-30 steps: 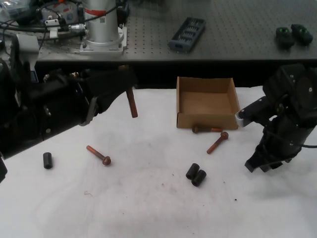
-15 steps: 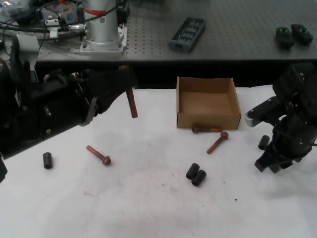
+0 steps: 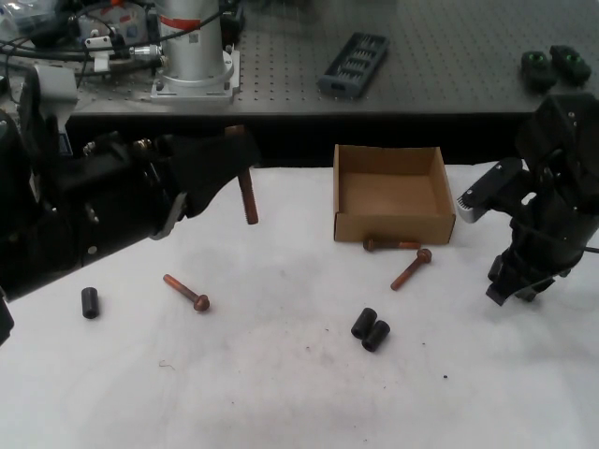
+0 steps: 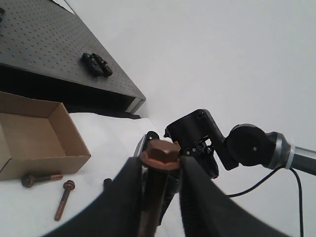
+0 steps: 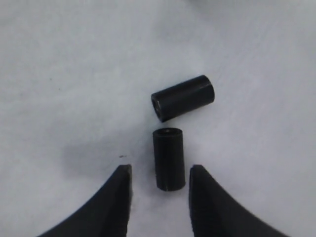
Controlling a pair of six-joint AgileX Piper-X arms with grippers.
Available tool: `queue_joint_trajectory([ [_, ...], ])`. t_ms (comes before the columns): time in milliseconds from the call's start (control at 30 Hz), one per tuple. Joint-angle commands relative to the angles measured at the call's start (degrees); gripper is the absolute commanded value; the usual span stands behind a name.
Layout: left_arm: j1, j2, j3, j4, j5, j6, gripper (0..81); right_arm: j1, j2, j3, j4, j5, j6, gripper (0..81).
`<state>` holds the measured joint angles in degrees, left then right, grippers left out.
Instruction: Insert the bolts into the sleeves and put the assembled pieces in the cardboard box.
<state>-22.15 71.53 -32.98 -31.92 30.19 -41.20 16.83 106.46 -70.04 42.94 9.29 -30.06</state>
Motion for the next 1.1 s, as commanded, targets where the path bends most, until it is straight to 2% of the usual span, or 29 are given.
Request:
queue_joint_trajectory([
  [0, 0.14, -0.68, -0.29, -0.66, 1.08, 1.25, 0.6, -1.01, -0.01, -0.73, -1.05, -1.67, -0.82, 29.5],
  [233, 0.14, -0.68, -0.29, -0.66, 3.70, 1.25, 0.6, -2.76, 1.62, -1.05, -2.90, -4.14, -0.67, 29.5],
  [667, 0.14, -0.68, -0.29, -0.66, 3.96, -0.36, 0.6, -2.75, 4.58, -1.05, 2.61, -6.66, -0.40, 29.4],
  [767, 0.14, -0.68, -0.29, -0.66, 3.94, -0.56, 0.6, -2.75, 4.89, -1.05, 3.27, -6.66, -0.58, 23.7],
  [1000, 0.14, -0.68, -0.29, -0.66, 3.94, -2.25, 0.6, -2.75, 4.89, -1.05, 2.64, -6.41, -0.35, 0.3],
  [1067, 0.14, -0.68, -0.29, -0.66, 3.94, -2.25, 0.6, -2.75, 4.89, -1.05, 1.98, -6.41, 0.31, 5.6],
])
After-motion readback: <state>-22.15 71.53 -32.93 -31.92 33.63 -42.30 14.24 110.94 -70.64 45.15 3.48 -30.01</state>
